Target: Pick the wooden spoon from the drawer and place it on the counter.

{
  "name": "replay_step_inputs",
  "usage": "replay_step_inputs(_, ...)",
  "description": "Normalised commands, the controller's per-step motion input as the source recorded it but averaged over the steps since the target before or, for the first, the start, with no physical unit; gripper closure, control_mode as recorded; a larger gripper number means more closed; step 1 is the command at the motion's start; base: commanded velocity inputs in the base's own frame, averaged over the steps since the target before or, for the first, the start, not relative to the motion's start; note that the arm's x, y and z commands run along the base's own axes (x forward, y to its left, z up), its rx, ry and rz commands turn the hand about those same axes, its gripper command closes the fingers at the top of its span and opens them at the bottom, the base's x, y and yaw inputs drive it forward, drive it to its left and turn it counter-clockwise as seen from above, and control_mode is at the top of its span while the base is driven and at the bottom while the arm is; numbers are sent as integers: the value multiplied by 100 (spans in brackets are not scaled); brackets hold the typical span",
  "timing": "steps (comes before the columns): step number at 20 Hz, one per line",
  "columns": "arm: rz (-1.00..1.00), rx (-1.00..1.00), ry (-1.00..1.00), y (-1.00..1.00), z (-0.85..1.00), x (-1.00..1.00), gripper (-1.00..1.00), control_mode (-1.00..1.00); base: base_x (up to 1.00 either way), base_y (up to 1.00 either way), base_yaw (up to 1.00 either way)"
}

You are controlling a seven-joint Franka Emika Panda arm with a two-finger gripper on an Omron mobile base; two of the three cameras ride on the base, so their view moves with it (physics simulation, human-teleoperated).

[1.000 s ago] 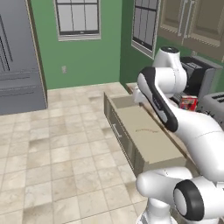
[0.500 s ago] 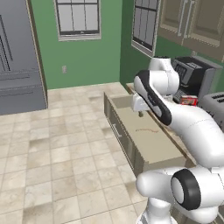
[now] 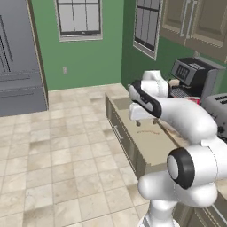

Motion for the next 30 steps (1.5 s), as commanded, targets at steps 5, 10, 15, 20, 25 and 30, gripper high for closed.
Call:
replay_step_inputs(5,0,-2,0,-4,-97,51,-100,-100,0,0,0)
replay_step_inputs(10,0,0,0,-3,-85,54,-100,-100,0,0,0)
replay_step_inputs(15,0,0,0,0,-66,62,-100,-100,0,0,0)
replay_step_inputs(20,0,0,0,-9,-54,71,-100,-100,0,0,0)
replay_step_inputs(25,0,0,0,-20,-48,63,-100,-100,0,0,0)
replay_step_inputs(30,0,0,0,1,-63,47,-100,-100,0,0,0)
